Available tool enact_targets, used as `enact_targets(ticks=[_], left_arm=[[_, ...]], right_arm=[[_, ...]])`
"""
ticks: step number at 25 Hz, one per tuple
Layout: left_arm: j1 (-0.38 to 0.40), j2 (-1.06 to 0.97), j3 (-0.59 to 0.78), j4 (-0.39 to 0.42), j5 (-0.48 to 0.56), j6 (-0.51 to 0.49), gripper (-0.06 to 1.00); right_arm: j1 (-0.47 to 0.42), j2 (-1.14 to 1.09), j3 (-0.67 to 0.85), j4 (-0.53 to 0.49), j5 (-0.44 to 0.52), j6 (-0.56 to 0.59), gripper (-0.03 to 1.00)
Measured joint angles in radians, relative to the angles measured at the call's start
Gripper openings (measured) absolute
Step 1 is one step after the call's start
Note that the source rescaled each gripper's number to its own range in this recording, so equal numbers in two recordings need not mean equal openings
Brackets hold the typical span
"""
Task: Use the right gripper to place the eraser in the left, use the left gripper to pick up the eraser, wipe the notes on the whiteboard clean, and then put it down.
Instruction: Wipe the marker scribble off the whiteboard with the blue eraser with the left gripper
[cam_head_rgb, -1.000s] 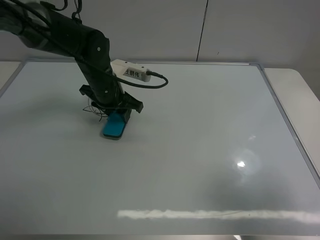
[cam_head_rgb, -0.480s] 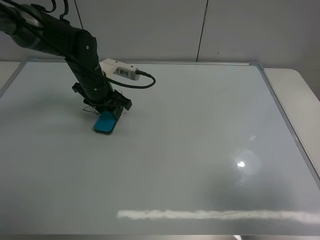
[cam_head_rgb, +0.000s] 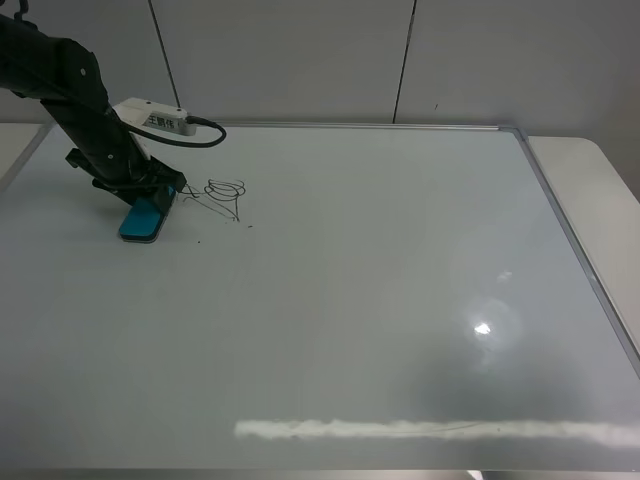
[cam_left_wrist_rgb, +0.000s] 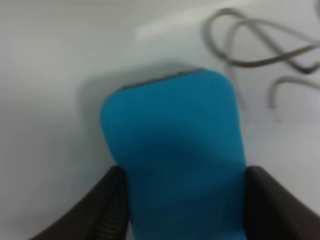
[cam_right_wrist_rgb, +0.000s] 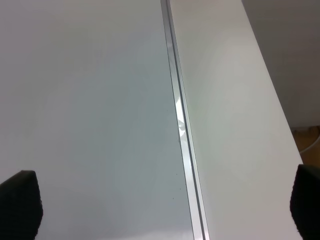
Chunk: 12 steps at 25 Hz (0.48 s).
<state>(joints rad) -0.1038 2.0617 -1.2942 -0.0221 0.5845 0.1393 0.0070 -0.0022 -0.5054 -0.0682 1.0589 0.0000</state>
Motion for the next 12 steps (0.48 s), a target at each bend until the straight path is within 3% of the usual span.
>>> enact_targets(ticks=[6, 12], left_arm=[[-0.034, 0.000, 0.000, -0.023, -0.004, 0.050, 0.00], [-0.206, 0.008, 0.000, -0.109, -0.074, 0.067, 0.00]], right_arm=[[0.000, 0.000, 0.000, 0.000, 0.000, 0.000, 1.00], [0.000, 0.000, 0.000, 0.000, 0.000, 0.000, 1.00]])
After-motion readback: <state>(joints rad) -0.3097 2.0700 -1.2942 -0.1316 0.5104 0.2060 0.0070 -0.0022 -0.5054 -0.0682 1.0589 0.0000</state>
